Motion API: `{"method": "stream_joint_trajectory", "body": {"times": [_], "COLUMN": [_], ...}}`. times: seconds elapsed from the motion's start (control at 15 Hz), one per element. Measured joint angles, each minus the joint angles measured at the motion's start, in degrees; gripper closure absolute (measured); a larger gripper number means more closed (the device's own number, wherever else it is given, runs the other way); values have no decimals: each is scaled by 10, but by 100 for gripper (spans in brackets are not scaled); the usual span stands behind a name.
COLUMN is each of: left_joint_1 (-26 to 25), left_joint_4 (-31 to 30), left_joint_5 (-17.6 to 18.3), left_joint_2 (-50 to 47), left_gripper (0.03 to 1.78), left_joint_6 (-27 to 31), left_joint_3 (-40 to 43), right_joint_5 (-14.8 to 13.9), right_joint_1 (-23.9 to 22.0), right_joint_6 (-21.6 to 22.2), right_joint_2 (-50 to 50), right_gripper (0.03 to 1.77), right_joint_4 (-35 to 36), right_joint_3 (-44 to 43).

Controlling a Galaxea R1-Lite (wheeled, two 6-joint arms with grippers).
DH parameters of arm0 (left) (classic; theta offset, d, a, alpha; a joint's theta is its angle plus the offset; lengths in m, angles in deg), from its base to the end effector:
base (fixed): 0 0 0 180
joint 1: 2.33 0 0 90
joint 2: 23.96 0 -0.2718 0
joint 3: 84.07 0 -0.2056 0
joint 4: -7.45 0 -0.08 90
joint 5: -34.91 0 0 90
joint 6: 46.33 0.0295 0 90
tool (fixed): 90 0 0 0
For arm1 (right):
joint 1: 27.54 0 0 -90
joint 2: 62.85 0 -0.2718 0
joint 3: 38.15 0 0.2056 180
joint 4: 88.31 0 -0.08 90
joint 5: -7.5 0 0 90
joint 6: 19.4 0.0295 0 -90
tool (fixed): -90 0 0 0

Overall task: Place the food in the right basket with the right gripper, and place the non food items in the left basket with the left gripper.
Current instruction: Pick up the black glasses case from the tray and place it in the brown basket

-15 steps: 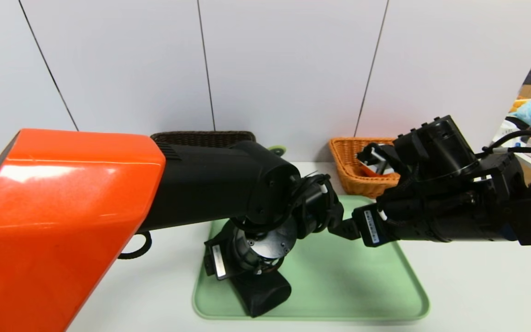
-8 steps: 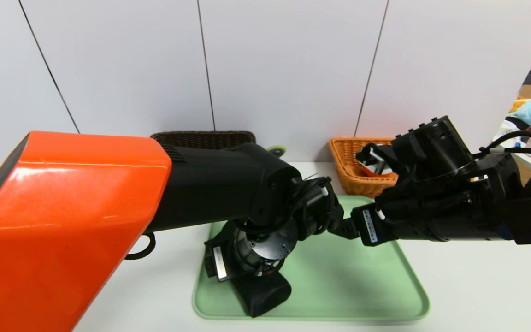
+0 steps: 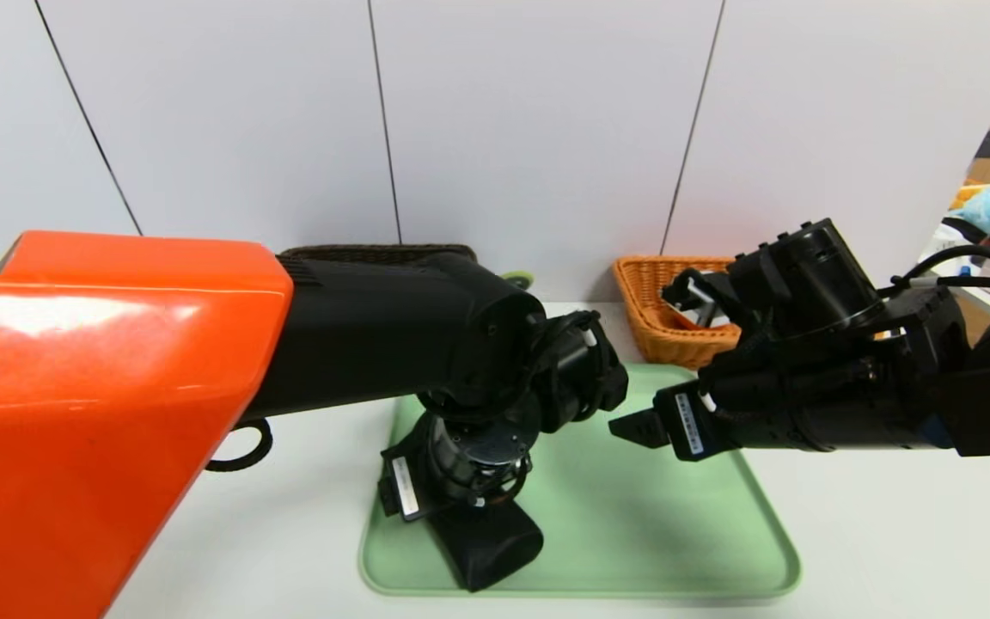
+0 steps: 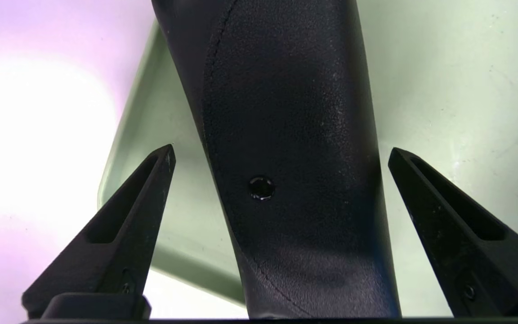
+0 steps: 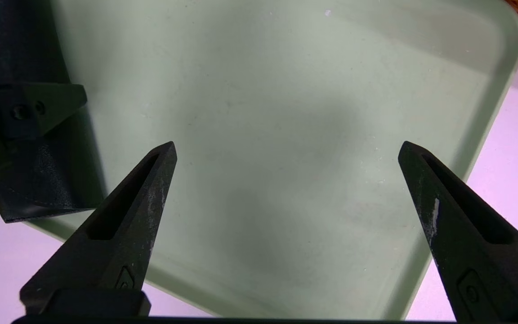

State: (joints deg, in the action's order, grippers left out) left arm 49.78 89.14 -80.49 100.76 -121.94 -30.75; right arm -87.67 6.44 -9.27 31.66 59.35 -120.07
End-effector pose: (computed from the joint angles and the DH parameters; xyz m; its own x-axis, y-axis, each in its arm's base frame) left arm 0.2429 -0.2916 0.1255 0.4374 0.1363 -0.8889 -0.4198 0.9051 -0.0678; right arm 0.2498 0.1652 0.1489 0.6350 0.3194 -0.7034 -0.3929 0.9175 0.0619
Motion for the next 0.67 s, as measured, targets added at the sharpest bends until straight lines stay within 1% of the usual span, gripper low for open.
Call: {"method": "stream_joint_trajectory", "body": {"times": [0.2,0.4,0.67], "left_joint_1": [-5,-17,-21], "left_joint_4": [-1,-4,-18], "left_joint_5": [22,61,88], "left_joint_2": [-4,-8,-10], "left_gripper": [12,12,12], "left_joint_6": [1,1,1], "left_joint_3": [1,0,-2], "right_joint_5": [0,0,0], "right_joint_1": [0,0,0], "right_joint_6": [0,0,0], "right_joint_2": [2,4,4], "right_gripper": [10,10,10], "right_joint_4": [1,0,1], "right_joint_3": [0,0,0]}}
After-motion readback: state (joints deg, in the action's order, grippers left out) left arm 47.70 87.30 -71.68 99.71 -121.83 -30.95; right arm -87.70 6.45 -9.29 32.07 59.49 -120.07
